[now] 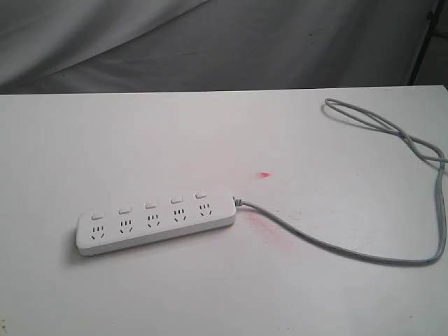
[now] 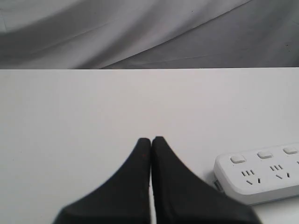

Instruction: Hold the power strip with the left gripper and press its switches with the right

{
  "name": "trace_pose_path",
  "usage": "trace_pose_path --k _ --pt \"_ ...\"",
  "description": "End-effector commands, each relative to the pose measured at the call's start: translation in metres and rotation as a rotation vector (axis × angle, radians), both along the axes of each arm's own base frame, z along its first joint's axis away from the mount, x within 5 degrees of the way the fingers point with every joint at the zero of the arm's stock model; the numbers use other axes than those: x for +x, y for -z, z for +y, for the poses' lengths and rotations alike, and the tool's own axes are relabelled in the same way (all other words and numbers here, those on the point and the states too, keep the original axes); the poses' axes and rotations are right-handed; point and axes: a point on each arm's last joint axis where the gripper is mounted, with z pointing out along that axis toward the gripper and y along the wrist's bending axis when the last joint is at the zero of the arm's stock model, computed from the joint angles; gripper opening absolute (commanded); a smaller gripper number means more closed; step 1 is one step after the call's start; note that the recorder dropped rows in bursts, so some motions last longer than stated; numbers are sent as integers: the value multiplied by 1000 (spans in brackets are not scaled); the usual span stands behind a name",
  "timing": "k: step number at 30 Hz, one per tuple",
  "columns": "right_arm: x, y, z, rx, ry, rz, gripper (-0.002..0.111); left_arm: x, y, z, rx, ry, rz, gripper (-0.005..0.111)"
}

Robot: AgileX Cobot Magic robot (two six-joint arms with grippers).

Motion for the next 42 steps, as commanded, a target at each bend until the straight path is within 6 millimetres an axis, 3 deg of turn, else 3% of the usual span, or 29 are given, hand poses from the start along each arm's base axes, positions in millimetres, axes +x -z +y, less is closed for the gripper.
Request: trace_pose_path --k 1,13,20,24,42 --pt "0 1 0 -6 5 -4 0 0 0 0 -5 5 -9 2" --pt "0 1 0 -6 5 -4 0 4 3 -1 3 4 90 2" --pt "0 1 0 -6 5 -4 0 22 -57 -3 7 6 86 2" --pt "0 1 0 -6 5 -4 0 31 -77 -4 2 5 35 2" --pt "0 1 0 -6 5 -4 0 31 -83 -4 -23 5 2 2"
